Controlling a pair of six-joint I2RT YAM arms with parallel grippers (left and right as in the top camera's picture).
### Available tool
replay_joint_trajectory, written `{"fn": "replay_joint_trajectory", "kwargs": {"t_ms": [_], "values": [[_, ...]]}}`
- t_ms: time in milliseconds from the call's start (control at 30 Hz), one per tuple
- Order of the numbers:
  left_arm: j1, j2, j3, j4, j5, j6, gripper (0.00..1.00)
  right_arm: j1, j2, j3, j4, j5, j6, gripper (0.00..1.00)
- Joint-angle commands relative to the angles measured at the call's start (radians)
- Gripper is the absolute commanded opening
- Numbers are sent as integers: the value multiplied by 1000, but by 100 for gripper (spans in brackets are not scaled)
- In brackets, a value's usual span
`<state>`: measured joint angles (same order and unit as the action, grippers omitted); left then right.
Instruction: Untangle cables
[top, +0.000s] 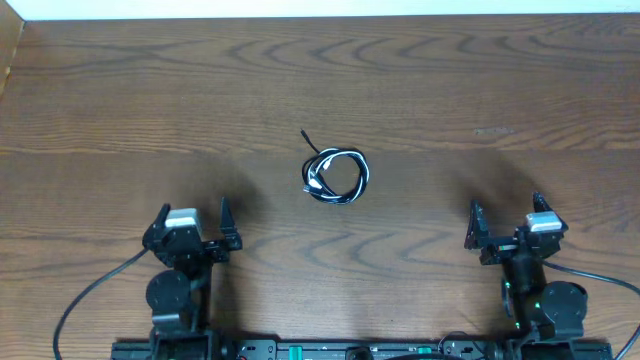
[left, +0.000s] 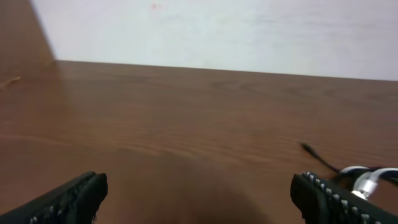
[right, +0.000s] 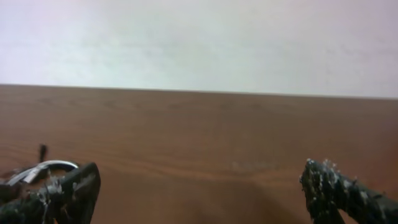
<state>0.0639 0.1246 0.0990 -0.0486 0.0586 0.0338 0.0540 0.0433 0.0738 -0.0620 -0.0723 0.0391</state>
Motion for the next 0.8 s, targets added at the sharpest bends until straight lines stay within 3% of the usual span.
{"fn": "replay_joint_trajectory", "kwargs": {"t_ms": [0, 167, 333, 367, 767], "values": [[3, 119, 124, 5, 151, 9, 99, 6, 55, 85, 1, -86, 47, 99], [3, 341, 317, -72, 272, 10, 99, 6, 189, 193, -4, -170, 106, 99], [2, 578, 573, -242, 351, 11, 99, 6, 375, 324, -54, -263, 106, 99], [-4, 672, 680, -317, 357, 11, 99, 6, 454, 386, -82, -278, 106, 99], [-190, 1154, 1195, -646, 338, 18, 99, -23, 869, 857, -334, -499, 106, 99]]}}
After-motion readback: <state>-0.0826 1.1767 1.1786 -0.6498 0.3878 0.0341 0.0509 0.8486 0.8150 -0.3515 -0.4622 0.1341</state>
